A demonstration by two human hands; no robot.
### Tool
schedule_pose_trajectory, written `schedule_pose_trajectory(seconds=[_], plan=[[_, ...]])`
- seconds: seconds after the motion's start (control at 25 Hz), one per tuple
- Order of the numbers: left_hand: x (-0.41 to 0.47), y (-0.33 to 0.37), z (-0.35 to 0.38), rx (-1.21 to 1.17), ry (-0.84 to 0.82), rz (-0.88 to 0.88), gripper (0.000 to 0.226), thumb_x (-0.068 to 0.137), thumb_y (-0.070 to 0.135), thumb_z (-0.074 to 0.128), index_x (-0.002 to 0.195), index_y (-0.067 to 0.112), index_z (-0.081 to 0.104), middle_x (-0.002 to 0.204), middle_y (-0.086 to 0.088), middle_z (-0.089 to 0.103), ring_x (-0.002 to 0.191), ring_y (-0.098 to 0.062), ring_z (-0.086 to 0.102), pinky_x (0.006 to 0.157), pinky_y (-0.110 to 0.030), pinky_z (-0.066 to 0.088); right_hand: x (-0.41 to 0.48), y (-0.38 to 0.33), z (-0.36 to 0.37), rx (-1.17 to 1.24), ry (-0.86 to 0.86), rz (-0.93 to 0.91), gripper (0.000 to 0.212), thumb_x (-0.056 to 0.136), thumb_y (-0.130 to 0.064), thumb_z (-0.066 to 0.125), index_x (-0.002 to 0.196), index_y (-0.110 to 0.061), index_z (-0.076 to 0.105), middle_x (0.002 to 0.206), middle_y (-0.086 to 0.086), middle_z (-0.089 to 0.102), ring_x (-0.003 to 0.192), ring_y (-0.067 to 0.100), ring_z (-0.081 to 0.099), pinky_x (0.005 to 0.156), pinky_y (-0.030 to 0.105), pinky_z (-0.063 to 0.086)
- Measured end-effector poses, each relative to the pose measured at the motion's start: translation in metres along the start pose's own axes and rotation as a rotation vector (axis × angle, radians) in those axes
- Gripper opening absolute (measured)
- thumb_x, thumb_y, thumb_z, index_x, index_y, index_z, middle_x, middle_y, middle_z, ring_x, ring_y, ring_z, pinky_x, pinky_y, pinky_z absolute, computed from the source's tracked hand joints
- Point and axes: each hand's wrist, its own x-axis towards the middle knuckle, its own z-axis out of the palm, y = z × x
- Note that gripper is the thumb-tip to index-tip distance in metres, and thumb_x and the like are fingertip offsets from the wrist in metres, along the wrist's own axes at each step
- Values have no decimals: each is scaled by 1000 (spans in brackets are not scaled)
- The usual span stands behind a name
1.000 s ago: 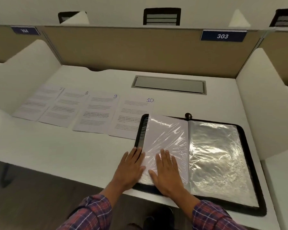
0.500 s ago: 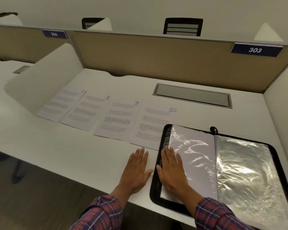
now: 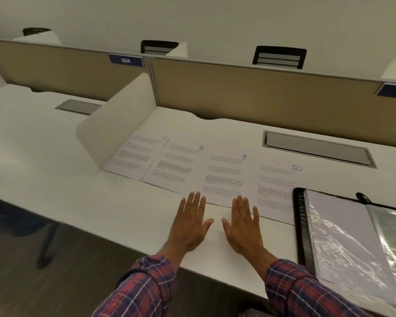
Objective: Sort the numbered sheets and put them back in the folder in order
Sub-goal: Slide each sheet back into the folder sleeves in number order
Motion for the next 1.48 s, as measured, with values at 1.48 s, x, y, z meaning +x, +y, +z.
schedule_pose_trajectory(seconds=[1.48], plan=[[115,-423,-10,-135,-98,122,60,100,52,38,141,13,59,144,-12,61,132,-37,58,100,-54,50,214,-371,48,365,134,270,73,103,-59,35,157,-9,41,162,12,41,151,29,36,121,46,29]])
